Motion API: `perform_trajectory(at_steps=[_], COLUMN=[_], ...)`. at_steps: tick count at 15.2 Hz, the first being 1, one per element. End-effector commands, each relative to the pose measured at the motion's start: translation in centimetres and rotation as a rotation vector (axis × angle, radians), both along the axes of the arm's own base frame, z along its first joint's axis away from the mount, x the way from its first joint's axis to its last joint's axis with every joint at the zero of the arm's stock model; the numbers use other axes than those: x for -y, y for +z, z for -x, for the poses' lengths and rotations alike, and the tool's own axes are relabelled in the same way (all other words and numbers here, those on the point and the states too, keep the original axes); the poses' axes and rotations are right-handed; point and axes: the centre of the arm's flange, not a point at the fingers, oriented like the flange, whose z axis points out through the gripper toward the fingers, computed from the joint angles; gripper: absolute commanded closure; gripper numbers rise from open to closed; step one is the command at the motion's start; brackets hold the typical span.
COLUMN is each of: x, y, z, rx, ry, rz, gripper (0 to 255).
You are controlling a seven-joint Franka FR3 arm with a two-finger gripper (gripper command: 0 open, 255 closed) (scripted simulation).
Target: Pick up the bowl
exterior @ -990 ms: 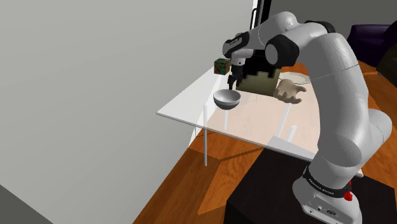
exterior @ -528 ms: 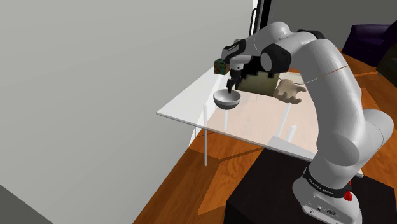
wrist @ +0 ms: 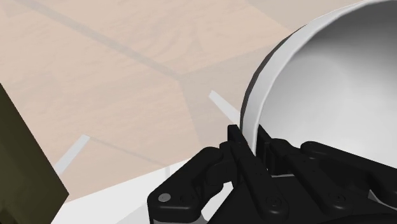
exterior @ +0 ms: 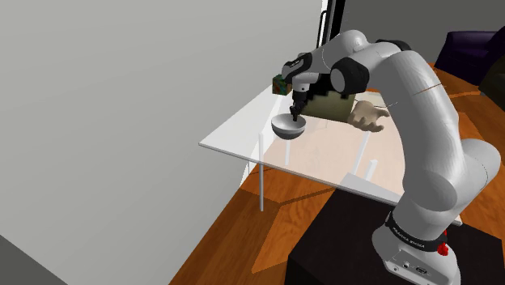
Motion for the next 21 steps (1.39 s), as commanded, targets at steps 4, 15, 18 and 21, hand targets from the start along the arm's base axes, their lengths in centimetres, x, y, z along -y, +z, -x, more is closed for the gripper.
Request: perform_trajectory(at_steps=[4, 15, 18, 21], x=[0.0, 0.0, 0.0, 0.0], y=[0.0, 5.3, 6.8, 8.0], z=[0.0, 0.0, 0.0, 0.0], rx=[0.0, 0.0, 0.0, 0.0], ry=[0.0, 0.0, 0.0, 0.0], rz=[0.0, 0.0, 0.0, 0.0], gripper=[255, 255, 255, 255])
